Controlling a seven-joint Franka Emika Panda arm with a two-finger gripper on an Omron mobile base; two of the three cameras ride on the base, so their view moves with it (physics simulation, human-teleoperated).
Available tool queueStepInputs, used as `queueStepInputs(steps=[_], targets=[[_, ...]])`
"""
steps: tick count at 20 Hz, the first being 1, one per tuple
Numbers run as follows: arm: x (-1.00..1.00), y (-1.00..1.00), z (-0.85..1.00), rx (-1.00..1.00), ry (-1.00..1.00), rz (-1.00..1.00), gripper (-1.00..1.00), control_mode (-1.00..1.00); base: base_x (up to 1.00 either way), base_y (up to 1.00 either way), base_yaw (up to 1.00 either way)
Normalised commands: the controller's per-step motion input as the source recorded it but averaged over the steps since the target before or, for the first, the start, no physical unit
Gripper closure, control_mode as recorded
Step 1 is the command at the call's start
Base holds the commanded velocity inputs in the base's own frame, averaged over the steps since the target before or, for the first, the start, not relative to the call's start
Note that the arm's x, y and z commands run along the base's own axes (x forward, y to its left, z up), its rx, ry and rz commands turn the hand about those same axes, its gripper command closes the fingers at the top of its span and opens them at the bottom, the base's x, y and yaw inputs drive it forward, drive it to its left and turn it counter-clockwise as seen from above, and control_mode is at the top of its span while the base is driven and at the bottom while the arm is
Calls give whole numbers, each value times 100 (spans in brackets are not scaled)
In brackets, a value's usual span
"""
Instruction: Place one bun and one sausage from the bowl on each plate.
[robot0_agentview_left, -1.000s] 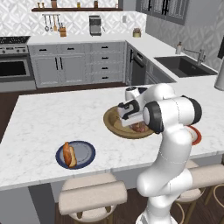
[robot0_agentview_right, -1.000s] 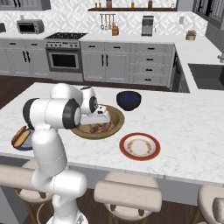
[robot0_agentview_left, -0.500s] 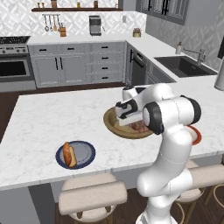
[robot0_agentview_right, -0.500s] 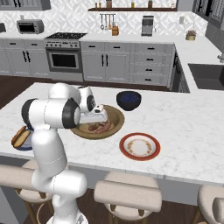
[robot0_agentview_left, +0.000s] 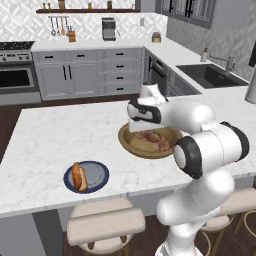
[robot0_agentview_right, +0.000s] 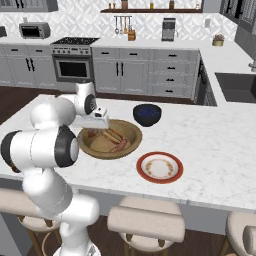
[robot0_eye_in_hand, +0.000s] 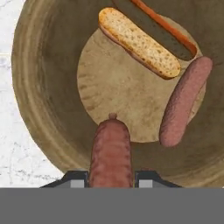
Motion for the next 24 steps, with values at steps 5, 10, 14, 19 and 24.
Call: queueStepInputs(steps=[5,10,14,19,24], targets=[[-100,85,42,21,-7,-10,100,-100,0,0,0],[-76,100,0,1,-22,-3,100,-100,0,0,0],[-28,100,0,0,-10,1,100,-100,0,0,0],[1,100,0,-6,-2,10,100,-100,0,0,0],[14,94,-28,-14,0,18,100,-100,0,0,0]])
